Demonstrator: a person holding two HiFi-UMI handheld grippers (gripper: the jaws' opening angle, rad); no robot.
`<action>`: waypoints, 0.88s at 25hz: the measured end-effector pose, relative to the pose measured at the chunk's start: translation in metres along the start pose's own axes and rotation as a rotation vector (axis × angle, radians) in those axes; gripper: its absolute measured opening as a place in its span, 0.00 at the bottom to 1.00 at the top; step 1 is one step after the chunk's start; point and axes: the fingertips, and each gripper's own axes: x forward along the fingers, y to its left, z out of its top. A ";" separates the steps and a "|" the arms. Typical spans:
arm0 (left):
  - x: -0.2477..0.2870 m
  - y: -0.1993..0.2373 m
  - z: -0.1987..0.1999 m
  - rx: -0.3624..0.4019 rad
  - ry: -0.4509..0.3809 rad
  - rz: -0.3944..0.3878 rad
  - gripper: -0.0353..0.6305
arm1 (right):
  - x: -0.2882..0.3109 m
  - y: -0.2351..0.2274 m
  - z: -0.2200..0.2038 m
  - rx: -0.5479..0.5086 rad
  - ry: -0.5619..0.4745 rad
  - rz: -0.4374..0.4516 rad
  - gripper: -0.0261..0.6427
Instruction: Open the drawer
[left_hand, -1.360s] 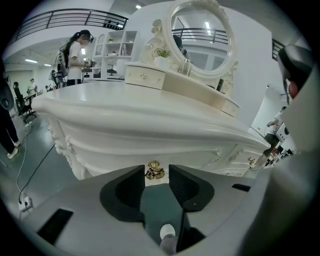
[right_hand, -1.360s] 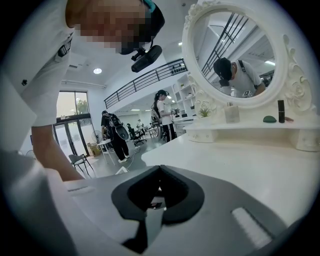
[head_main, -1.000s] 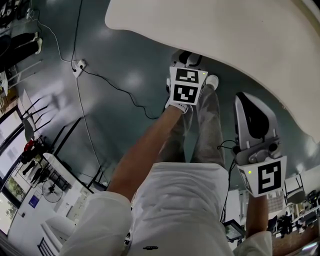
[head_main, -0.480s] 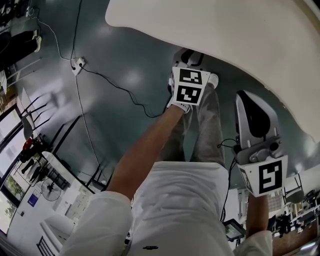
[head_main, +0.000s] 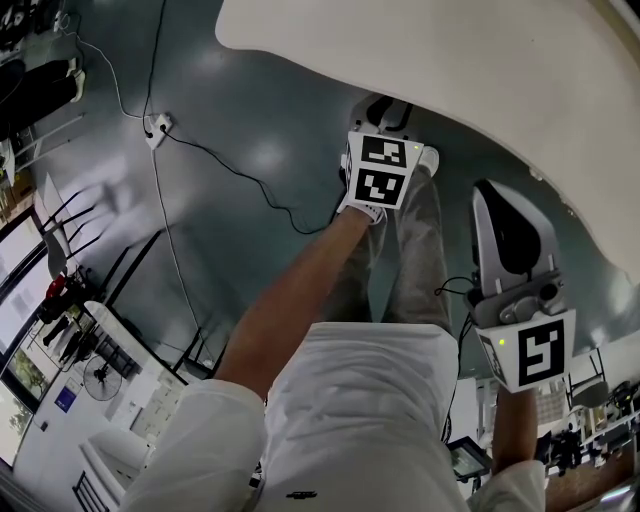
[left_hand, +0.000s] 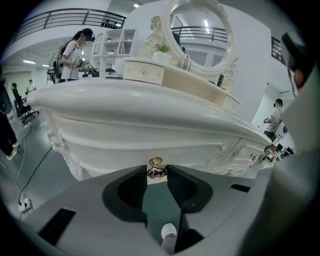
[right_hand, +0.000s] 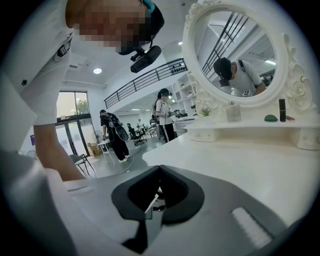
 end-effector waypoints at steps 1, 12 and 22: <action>-0.001 0.000 -0.001 -0.004 0.001 0.001 0.24 | 0.000 0.001 0.000 -0.001 0.000 0.000 0.06; -0.021 0.000 -0.022 -0.001 0.021 -0.004 0.24 | 0.006 0.006 0.005 -0.004 -0.003 0.009 0.06; -0.042 -0.008 -0.049 -0.018 0.035 -0.016 0.24 | 0.009 0.026 0.008 -0.022 -0.008 0.038 0.06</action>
